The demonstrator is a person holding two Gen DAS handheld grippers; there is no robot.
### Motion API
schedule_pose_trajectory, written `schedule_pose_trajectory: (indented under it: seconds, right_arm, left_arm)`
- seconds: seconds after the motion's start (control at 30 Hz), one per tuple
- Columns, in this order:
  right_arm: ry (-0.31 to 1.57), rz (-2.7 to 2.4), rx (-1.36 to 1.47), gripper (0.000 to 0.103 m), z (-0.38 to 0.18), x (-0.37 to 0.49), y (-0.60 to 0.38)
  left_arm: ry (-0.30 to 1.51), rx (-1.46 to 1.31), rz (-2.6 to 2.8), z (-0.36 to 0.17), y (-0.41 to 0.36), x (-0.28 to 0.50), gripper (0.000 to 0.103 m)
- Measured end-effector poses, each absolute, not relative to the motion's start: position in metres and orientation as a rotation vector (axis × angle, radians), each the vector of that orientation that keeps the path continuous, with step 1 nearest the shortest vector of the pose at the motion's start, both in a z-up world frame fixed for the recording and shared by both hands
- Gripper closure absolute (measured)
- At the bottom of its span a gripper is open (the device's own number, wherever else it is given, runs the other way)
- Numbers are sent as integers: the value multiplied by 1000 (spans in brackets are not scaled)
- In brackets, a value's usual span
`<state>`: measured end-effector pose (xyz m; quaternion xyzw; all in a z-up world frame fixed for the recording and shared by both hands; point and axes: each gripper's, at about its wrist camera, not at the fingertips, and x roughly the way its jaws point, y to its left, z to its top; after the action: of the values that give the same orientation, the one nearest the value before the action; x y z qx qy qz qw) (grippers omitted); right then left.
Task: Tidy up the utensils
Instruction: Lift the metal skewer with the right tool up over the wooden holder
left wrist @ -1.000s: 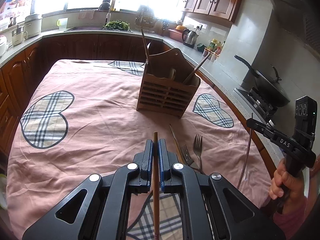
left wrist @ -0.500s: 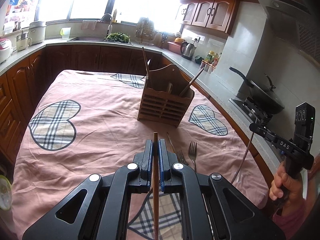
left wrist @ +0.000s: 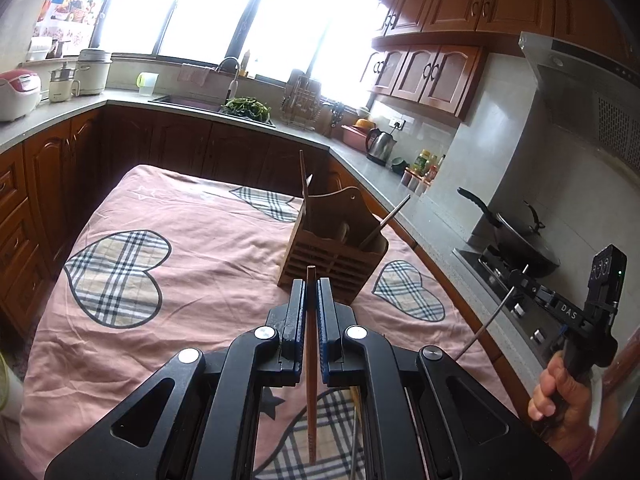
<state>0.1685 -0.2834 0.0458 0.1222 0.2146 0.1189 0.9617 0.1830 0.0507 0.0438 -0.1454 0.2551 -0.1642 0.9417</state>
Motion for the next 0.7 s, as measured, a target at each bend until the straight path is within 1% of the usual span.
schedule_pose_trajectory:
  seconds: [0.43, 0.7]
  right_arm:
    - [401, 238, 310, 99, 54, 208, -287]
    - [324, 233, 353, 99, 73, 243, -284]
  left_arm:
    - [413, -379, -312, 69, 57, 221, 98]
    - [300, -403, -308, 99, 48, 256, 98]
